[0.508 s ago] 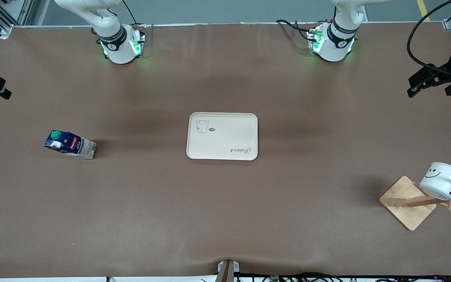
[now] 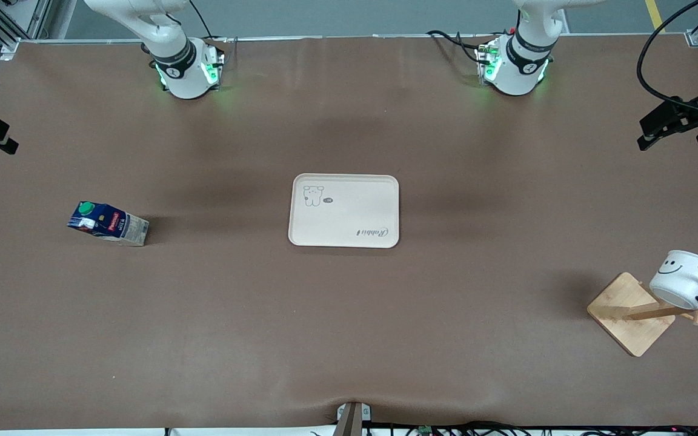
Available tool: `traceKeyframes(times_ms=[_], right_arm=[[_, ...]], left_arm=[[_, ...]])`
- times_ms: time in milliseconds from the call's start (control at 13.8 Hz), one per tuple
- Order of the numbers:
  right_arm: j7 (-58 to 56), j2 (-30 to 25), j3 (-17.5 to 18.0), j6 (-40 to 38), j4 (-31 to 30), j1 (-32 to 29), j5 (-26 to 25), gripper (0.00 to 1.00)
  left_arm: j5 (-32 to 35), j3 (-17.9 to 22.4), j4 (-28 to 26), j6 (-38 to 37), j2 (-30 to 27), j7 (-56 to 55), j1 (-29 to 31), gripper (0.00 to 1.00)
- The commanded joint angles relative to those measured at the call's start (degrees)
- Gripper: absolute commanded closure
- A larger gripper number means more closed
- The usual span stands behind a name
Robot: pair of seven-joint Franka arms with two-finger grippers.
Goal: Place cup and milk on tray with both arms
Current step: 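Move the left gripper toward the white mug on the wooden stand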
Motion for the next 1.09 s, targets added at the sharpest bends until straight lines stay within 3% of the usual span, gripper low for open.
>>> traceKeyframes(times_ms=[0, 363, 653, 1016], right_arm=[[-0.2, 0.3, 0.2, -0.1, 0.8, -0.4, -0.4, 0.00], [-0.2, 0.4, 0.2, -0.1, 0.8, -0.5, -0.4, 0.00], [-0.2, 0.9, 0.2, -0.1, 0.8, -0.5, -0.5, 0.00], [-0.2, 1.5, 0.2, -0.1, 0.8, -0.5, -0.5, 0.00]], left_arm=[[0.7, 0.3, 1.7, -0.1, 1.4, 0.4, 1.7, 0.00], [0.9, 0.1, -5.8, 9.7, -0.9, 0.8, 5.1, 0.00], [0.6, 0.0, -18.7, 27.9, -3.9, 0.7, 8.3, 0.00], [-2.2, 0.0, -26.1, 43.5, -1.0, 0.2, 11.5, 0.00]])
